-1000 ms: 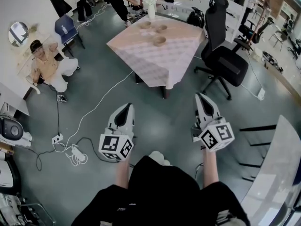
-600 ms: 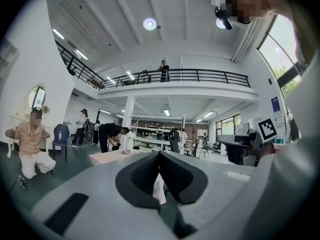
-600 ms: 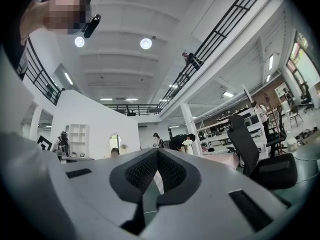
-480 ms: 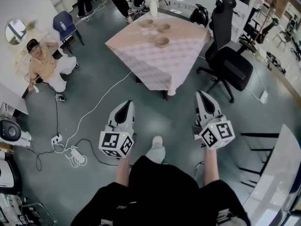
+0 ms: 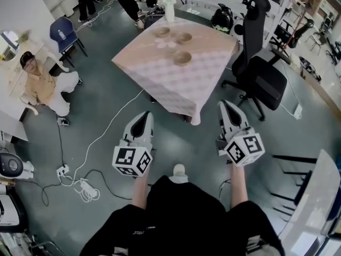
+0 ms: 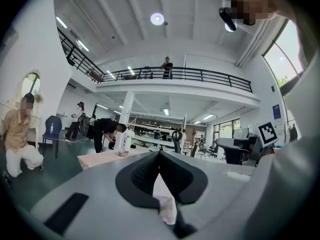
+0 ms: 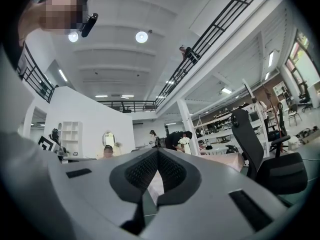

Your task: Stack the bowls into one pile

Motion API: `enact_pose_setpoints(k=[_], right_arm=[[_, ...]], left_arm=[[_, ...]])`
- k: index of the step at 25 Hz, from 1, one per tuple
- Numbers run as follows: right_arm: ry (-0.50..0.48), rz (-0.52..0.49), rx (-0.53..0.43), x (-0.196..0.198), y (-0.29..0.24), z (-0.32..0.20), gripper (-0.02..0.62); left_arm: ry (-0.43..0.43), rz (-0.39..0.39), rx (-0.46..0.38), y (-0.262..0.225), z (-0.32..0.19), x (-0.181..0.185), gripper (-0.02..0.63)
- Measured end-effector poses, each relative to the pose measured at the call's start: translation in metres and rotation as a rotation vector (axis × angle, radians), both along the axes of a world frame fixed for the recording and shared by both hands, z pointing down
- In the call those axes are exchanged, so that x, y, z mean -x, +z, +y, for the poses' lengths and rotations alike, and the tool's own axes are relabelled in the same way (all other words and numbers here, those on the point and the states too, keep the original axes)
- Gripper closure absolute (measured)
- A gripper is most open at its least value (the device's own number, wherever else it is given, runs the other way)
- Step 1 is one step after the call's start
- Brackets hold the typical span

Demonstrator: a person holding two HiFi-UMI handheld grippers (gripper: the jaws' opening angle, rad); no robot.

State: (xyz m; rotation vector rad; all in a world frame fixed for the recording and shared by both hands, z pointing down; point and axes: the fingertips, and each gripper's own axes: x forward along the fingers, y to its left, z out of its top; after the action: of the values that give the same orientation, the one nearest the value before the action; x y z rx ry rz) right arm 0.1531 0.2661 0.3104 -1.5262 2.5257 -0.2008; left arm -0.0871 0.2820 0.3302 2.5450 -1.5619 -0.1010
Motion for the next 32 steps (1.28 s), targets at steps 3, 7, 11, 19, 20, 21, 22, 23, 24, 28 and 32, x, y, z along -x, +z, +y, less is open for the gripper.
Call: enact_pose_setpoints(k=[3,7,11,19,20,21,22,23,24,28,32], right_arm=[[0.012,0.008,-0.002,0.004,-0.002,-0.025,0.603],[0.025,0.013,0.009,0.011,0.004,-0.051,0.603],[0.028,0.019,0.032,0.017,0.013,-0.071,0.603],[0.018,0.024,0.09,0.02,0.032,-0.121,0.603],[0.014,0.023,0.095,0.021,0.035,-0.13,0.603],[0.01,0.023,0.099,0.022,0.038,-0.139,0.603],[0.005,0.023,0.102,0.023,0.041,-0.149,0.603],[-0.001,0.024,0.104,0.024,0.044,-0.16,0.603],[-0.007,0.026,0.106,0.025,0.046,-0.172,0.603],[-0.032,0.022,0.13,0.024,0.054,-0.219,0.603],[-0.06,0.026,0.155,0.022,0.062,-0.266,0.603]], left_arm=[[0.019,0.005,-0.007,-0.001,-0.029,0.002,0.609],[0.039,0.01,-0.006,0.002,-0.06,0.006,0.609],[0.045,0.02,0.006,0.008,-0.079,0.011,0.609],[0.012,0.028,0.059,0.026,-0.117,0.021,0.609],[0.003,0.031,0.064,0.029,-0.124,0.024,0.608],[-0.006,0.033,0.067,0.032,-0.131,0.026,0.609],[-0.015,0.033,0.071,0.034,-0.139,0.028,0.609],[-0.024,0.033,0.074,0.036,-0.148,0.031,0.609],[-0.032,0.031,0.078,0.038,-0.157,0.032,0.608],[-0.057,0.028,0.093,0.041,-0.196,0.03,0.609],[-0.071,0.035,0.122,0.05,-0.241,0.023,0.609]])
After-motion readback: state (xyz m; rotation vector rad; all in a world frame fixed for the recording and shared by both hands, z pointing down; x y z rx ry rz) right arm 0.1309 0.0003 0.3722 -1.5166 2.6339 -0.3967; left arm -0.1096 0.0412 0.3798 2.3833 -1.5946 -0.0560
